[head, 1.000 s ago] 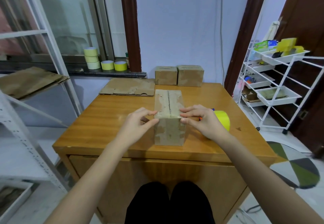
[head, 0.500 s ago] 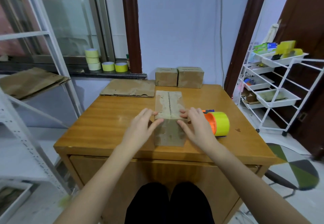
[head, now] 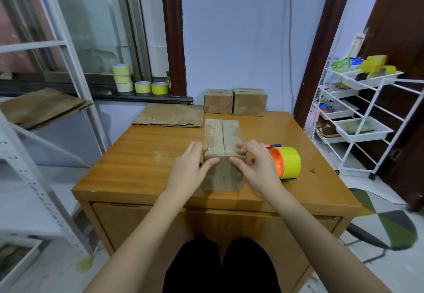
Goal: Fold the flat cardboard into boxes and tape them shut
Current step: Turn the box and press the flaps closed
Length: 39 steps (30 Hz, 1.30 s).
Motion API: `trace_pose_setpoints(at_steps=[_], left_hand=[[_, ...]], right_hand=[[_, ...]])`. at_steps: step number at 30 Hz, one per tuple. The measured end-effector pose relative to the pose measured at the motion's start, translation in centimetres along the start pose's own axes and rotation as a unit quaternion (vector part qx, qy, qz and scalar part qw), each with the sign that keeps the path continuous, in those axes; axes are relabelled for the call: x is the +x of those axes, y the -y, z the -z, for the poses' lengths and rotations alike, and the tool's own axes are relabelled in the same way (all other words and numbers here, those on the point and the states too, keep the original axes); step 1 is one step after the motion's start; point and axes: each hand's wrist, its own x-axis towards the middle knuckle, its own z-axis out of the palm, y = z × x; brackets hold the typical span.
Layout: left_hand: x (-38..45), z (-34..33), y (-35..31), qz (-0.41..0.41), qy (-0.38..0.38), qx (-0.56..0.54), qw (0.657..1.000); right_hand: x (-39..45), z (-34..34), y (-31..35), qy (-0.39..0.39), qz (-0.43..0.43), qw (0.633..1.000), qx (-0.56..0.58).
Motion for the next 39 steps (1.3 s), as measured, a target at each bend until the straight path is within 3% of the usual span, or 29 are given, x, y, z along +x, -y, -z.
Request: trace_pose_setpoints(at_steps=[6, 11, 18, 23, 25, 39], left_hand=[[-0.2, 0.4, 0.5, 0.005, 0.027, -0.043, 0.999], [-0.3, 0.3, 0.9, 0.112, 0.034, -0.156, 0.981], [0.9, 1.3, -0.7, 0.094, -0.026, -0.065, 0.993], [0.7, 1.1, -1.9, -0.095, -0.012, 0.095, 0.991], [0.2, 0.3, -2.3, -0.13, 0.01, 0.122, 0.984], [-0.2, -0.3, -1.2, -0.135, 0.002, 0.081, 0.987]], right_hand=[[-0.2, 1.6, -0.4, 0.048, -0.009, 0.993, 0.111], [-0.5, 1.7, 0.1, 0.052, -0.05, 0.987, 0.145], [-0.7, 2.0, -0.3, 0.038, -0.058, 0.988, 0.142], [-0.4, 2.0, -0.2, 0.049, -0.048, 0.989, 0.132], [-0.4, 1.6, -0.2, 0.046, -0.041, 0.99, 0.125], [2.1, 1.9, 0.4, 0.051, -0.043, 0.998, 0.011]])
